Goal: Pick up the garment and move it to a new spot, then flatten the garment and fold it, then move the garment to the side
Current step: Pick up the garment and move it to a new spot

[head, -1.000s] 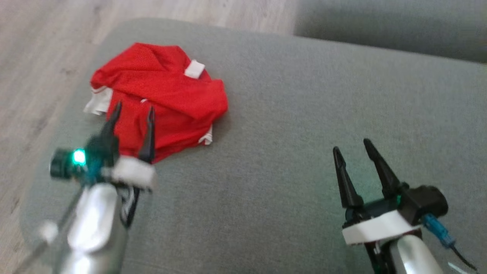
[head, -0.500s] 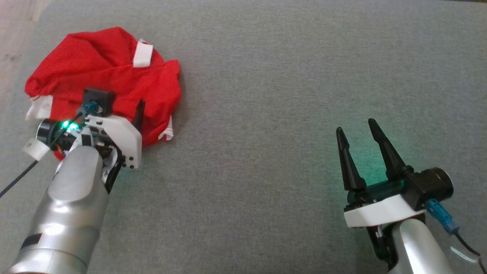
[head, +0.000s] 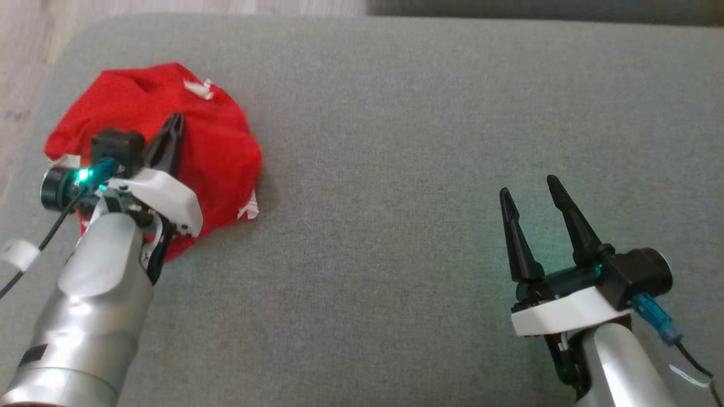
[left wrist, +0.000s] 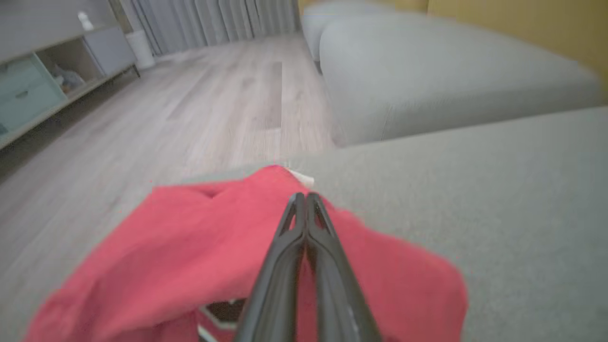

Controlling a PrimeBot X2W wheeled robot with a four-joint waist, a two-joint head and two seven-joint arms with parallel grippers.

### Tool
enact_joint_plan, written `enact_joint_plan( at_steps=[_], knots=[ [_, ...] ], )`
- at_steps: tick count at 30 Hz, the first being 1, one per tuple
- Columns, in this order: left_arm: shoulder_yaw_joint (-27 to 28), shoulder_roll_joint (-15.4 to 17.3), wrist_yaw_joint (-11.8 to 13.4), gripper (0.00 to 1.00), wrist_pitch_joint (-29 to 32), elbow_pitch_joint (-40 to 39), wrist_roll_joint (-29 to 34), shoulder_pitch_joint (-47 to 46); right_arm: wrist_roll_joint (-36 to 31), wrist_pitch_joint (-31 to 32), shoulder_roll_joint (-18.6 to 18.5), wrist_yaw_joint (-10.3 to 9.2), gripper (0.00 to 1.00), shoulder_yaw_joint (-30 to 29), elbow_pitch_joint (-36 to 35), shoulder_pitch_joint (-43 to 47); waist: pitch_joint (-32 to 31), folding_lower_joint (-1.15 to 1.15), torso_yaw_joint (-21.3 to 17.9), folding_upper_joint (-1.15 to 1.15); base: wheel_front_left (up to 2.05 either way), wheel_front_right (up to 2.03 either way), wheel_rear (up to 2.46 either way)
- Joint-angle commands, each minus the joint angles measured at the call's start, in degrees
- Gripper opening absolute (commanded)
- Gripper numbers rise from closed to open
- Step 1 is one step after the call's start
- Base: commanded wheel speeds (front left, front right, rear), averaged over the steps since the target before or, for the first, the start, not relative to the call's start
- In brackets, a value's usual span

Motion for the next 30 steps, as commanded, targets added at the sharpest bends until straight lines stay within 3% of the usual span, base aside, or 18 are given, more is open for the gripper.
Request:
enact_joint_plan(
  at_steps=[1, 6, 13, 21, 30],
  knots=[
    [2.09, 2.70, 0.11, 0.00, -2.13, -2.57, -0.45, -3.23, 0.46, -0.61, -0.23, -0.04, 1.00, 1.50, -1.58, -0.09, -1.65, 0.01, -0.35, 0.00, 0.00, 0.00, 0.00],
    [3.70, 2.25, 0.19, 0.00, -6.63, -9.34, -1.98, -3.18, 1.46, -0.61, -0.23, -0.04, 1.00, 1.61, -1.39, 0.99, -4.66, 0.01, -1.30, 0.00, 0.00, 0.00, 0.00],
    [4.27, 1.15, 1.14, 0.00, -7.79, -22.87, -2.36, -0.84, 2.38, -0.61, -0.23, -0.04, 1.00, 1.58, -1.25, 2.61, -7.28, 0.01, -2.68, 0.00, 0.00, 0.00, 0.00],
    [2.13, -0.04, 2.14, 0.00, -3.55, -34.15, -2.52, 0.71, 3.47, -0.61, -0.23, -0.04, 1.00, 1.63, -1.71, 2.20, -7.39, 0.01, -6.23, 0.00, 0.00, 0.00, 0.00],
    [-1.51, -3.40, 2.60, 0.00, 0.22, -42.96, -2.32, -2.07, 4.53, -0.61, -0.23, -0.04, 1.00, 1.73, -1.86, 0.66, -5.94, 0.01, -13.68, 0.00, 0.00, 0.00, 0.00]
  ],
)
